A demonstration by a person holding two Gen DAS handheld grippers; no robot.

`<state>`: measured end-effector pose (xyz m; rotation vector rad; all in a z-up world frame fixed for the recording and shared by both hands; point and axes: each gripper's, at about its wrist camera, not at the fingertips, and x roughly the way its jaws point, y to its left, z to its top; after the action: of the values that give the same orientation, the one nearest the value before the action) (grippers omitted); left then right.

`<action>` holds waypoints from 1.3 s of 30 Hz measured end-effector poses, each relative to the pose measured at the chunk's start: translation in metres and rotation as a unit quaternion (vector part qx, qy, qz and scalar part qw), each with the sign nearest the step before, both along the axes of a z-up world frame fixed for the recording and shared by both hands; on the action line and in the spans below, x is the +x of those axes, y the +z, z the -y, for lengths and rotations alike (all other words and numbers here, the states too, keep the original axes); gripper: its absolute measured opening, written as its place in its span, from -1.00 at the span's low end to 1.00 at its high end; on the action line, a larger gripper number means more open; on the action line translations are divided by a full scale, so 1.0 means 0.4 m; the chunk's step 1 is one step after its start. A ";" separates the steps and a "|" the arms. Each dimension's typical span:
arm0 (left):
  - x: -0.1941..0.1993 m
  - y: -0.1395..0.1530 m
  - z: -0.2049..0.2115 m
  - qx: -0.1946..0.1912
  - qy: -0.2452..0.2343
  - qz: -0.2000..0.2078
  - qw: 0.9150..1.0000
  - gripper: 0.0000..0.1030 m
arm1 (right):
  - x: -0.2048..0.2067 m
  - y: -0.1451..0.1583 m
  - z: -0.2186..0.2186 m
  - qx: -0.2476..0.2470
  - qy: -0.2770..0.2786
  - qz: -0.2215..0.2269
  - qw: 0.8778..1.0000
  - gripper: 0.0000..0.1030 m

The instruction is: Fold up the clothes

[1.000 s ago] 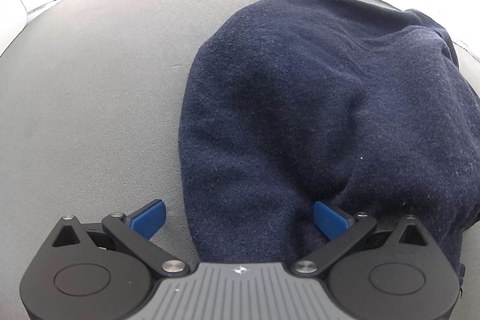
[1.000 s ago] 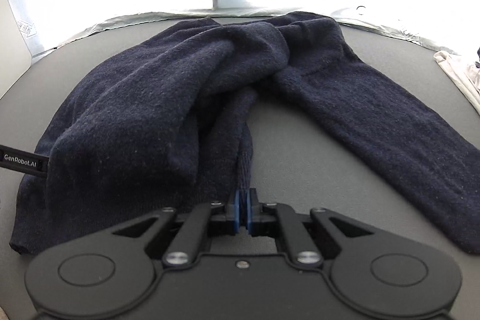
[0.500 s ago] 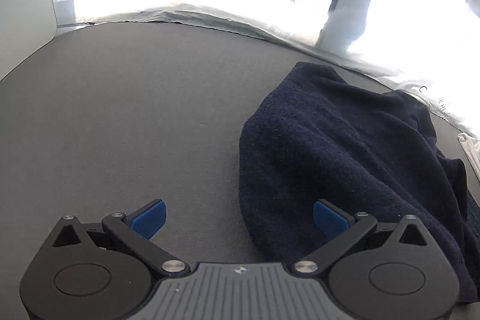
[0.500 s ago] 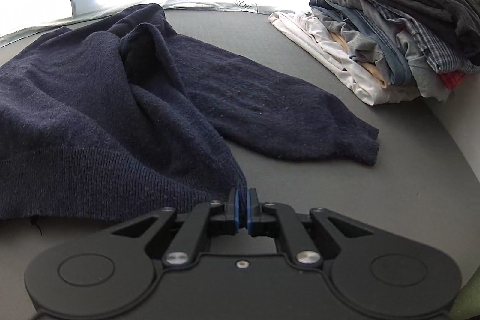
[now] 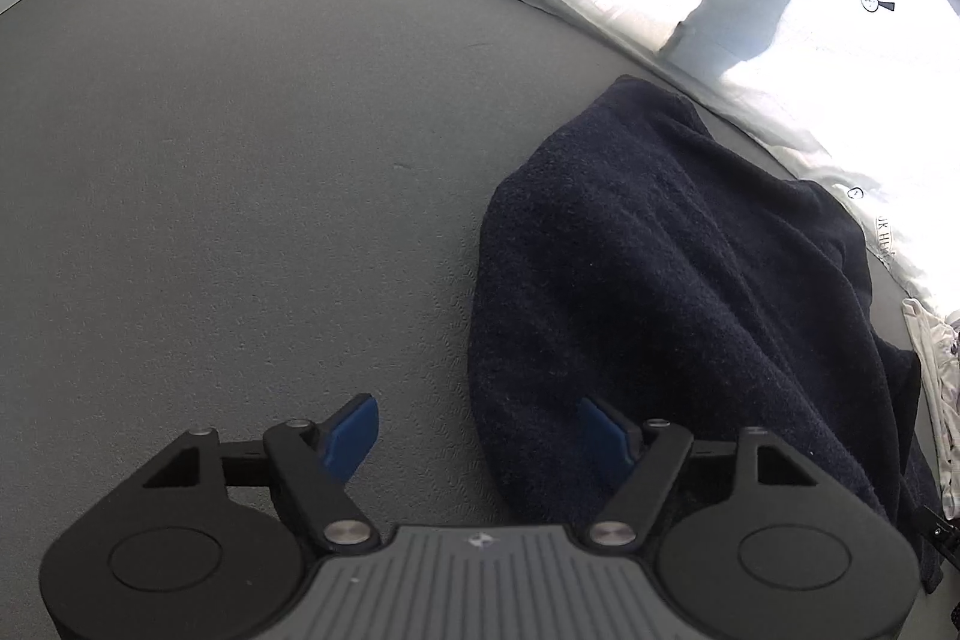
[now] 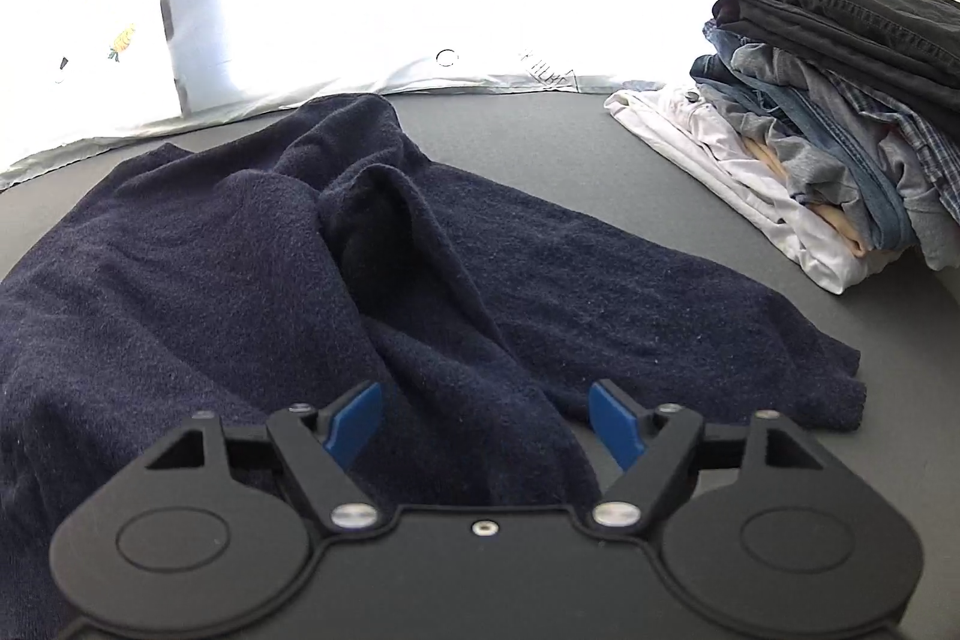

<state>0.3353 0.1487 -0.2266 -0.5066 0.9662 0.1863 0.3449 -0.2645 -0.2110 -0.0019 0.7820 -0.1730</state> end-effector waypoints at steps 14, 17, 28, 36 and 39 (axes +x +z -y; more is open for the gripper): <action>0.163 0.139 0.237 -0.044 -0.099 0.120 0.987 -0.86 | 0.069 -0.027 0.067 0.047 0.003 -0.030 0.998 0.50; 0.208 0.219 0.409 -0.029 -0.233 0.153 0.960 -0.85 | 0.077 -0.030 0.117 0.064 -0.024 -0.030 0.997 0.50; 0.153 0.181 0.433 -0.101 -0.273 0.117 0.950 -0.64 | 0.067 -0.051 0.117 0.094 -0.013 -0.038 0.995 0.52; 0.121 0.183 0.246 -0.113 -0.105 0.133 0.979 -0.49 | 0.086 -0.100 0.090 0.085 0.000 -0.067 0.994 0.74; 0.130 0.144 0.252 -0.066 -0.121 0.090 0.986 -0.46 | 0.089 -0.108 0.083 0.076 0.008 -0.063 0.995 0.88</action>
<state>0.3871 0.0480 -0.1689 -0.5125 0.8570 -0.1407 0.3807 -0.2976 -0.2542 0.1255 0.9186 -0.0980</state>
